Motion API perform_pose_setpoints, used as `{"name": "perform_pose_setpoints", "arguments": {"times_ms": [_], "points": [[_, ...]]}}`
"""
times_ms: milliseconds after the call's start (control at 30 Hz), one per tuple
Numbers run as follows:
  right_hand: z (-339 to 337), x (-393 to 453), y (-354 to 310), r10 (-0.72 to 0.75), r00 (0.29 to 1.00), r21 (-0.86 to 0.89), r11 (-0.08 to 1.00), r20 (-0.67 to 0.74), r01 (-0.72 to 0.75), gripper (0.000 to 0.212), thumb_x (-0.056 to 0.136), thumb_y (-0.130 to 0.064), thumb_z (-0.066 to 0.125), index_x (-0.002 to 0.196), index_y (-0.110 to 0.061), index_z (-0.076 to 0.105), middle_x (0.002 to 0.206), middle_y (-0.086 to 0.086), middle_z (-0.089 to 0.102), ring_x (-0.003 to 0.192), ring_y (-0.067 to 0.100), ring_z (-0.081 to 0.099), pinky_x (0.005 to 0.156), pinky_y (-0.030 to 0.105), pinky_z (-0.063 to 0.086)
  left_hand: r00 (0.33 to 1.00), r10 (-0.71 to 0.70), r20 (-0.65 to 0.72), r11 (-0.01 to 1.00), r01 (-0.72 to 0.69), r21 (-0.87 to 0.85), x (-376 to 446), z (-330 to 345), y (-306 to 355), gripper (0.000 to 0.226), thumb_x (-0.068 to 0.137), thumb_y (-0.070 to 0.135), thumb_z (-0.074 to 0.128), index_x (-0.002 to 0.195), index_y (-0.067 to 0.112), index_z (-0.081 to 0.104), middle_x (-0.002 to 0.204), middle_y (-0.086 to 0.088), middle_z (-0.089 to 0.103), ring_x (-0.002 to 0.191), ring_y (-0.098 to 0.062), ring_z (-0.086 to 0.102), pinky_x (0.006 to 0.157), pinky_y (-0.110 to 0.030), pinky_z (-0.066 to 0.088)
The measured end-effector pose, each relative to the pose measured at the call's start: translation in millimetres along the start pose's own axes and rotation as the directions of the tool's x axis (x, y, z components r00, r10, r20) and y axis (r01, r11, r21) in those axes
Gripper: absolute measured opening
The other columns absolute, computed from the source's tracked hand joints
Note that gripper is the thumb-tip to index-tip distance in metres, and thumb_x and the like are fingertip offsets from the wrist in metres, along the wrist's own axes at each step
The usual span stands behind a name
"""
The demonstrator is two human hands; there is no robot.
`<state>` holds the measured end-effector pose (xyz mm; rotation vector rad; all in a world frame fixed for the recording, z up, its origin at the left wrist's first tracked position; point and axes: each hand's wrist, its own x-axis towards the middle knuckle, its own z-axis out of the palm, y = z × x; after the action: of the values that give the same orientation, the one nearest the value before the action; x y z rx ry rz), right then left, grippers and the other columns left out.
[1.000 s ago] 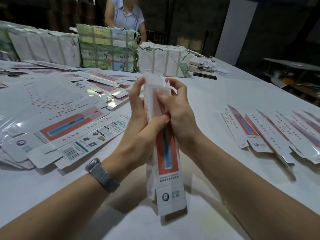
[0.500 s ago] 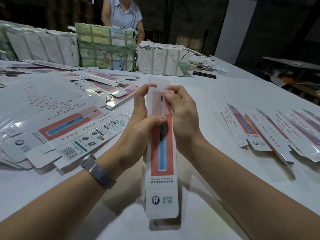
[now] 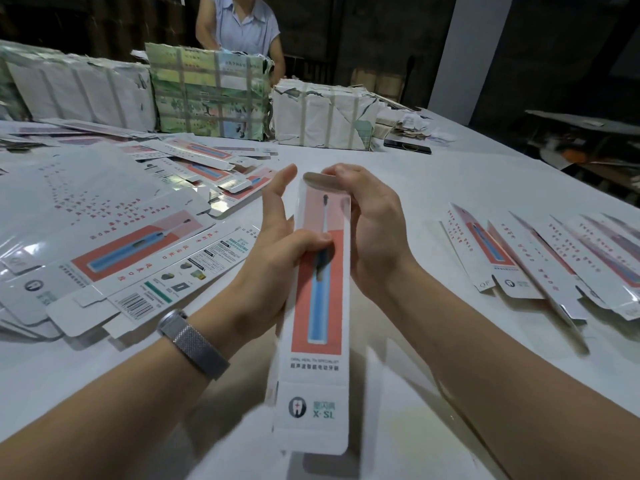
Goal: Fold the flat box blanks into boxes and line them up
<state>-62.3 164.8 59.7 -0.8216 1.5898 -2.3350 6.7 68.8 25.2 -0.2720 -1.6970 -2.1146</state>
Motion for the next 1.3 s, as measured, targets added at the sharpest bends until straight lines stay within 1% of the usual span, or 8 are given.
{"name": "perform_pose_setpoints", "arguments": {"times_ms": [233, 367, 600, 733, 833, 1033, 1200, 1300], "points": [[-5.5, 6.6, -4.9, 0.201, 0.972, 0.034, 0.978, 0.123, -0.207, 0.031, 0.092, -0.012, 0.046, 0.106, 0.001, 0.07, 0.09, 0.013, 0.069, 0.088, 0.032, 0.064, 0.081, 0.043, 0.055, 0.999, 0.028, 0.033, 0.983, -0.033, 0.179, -4.1, -3.6, -0.8, 0.073, 0.081, 0.014, 0.054, 0.14, 0.047, 0.026, 0.079, 0.011, 0.068, 0.066, -0.01, 0.067, 0.062, -0.021, 0.054], [-6.8, 6.0, -8.4, 0.165, 0.98, -0.026, 0.986, 0.107, -0.163, 0.035, 0.094, -0.006, 0.042, 0.115, 0.007, 0.066, 0.1, 0.019, 0.068, 0.096, 0.036, 0.062, 0.096, 0.052, 0.05, 0.998, 0.04, 0.047, 0.978, -0.048, 0.204, -5.7, -3.3, 3.3, 0.076, 0.08, 0.013, 0.054, 0.141, 0.047, 0.022, 0.084, 0.012, 0.07, 0.069, -0.012, 0.068, 0.063, -0.021, 0.054], [-5.5, 5.2, -7.7, 0.139, 0.985, -0.072, 0.989, 0.104, -0.132, 0.033, 0.093, 0.005, 0.039, 0.107, 0.005, 0.069, 0.092, 0.025, 0.065, 0.089, 0.039, 0.057, 0.094, 0.06, 0.049, 0.999, 0.026, 0.046, 0.966, -0.037, 0.254, -6.6, -3.9, 6.0, 0.085, 0.081, 0.017, 0.055, 0.147, 0.051, 0.014, 0.094, 0.017, 0.071, 0.072, -0.015, 0.071, 0.065, -0.022, 0.056], [-7.2, 6.4, -8.0, 0.119, 0.99, -0.046, 0.992, 0.076, -0.116, 0.031, 0.093, 0.002, 0.041, 0.096, -0.003, 0.072, 0.086, 0.01, 0.072, 0.082, 0.034, 0.062, 0.083, 0.048, 0.055, 0.995, 0.027, 0.092, 0.966, -0.05, 0.254, -8.0, -1.7, 6.3, 0.086, 0.082, 0.014, 0.054, 0.149, 0.048, 0.012, 0.095, 0.0, 0.071, 0.071, -0.013, 0.068, 0.067, -0.023, 0.055], [-9.7, 8.6, -8.0, 0.103, 0.991, -0.064, 0.993, 0.089, -0.098, 0.033, 0.093, 0.001, 0.041, 0.093, -0.008, 0.073, 0.09, 0.004, 0.074, 0.083, 0.027, 0.062, 0.084, 0.044, 0.052, 0.994, 0.03, 0.106, 0.973, -0.054, 0.226, -8.7, -0.5, 7.7, 0.088, 0.081, 0.01, 0.053, 0.151, 0.043, 0.012, 0.097, -0.008, 0.068, 0.074, -0.012, 0.067, 0.068, -0.023, 0.055], [-17.3, 11.0, -6.2, 0.047, 0.987, -0.198, 0.98, 0.152, -0.017, 0.034, 0.083, -0.015, 0.045, 0.087, -0.02, 0.079, 0.094, 0.003, 0.074, 0.086, 0.027, 0.063, 0.092, 0.062, 0.048, 0.995, 0.021, 0.098, 0.987, -0.036, 0.156, -7.8, -2.3, 5.7, 0.085, 0.079, 0.007, 0.054, 0.144, 0.049, 0.019, 0.09, 0.0, 0.074, 0.069, -0.012, 0.067, 0.064, -0.021, 0.054], [-23.2, 14.6, -6.0, 0.002, 0.982, -0.226, 0.973, 0.188, 0.041, 0.034, 0.084, -0.019, 0.045, 0.089, -0.018, 0.078, 0.104, 0.011, 0.069, 0.094, 0.028, 0.059, 0.085, 0.049, 0.044, 0.997, -0.006, 0.078, 0.993, -0.003, 0.117, -6.6, -3.0, 5.8, 0.084, 0.078, 0.008, 0.054, 0.145, 0.05, 0.024, 0.096, -0.006, 0.072, 0.071, -0.017, 0.068, 0.062, -0.023, 0.055], [-23.6, 13.4, -4.5, -0.035, 0.977, -0.259, 0.962, 0.211, 0.09, 0.034, 0.091, -0.023, 0.044, 0.098, -0.013, 0.077, 0.111, 0.022, 0.062, 0.096, 0.031, 0.054, 0.082, 0.046, 0.038, 0.998, -0.003, 0.067, 0.991, -0.006, 0.131, -6.6, -5.0, 7.0, 0.083, 0.079, 0.009, 0.052, 0.146, 0.048, 0.023, 0.092, 0.007, 0.074, 0.069, -0.016, 0.069, 0.061, -0.022, 0.055]]}}
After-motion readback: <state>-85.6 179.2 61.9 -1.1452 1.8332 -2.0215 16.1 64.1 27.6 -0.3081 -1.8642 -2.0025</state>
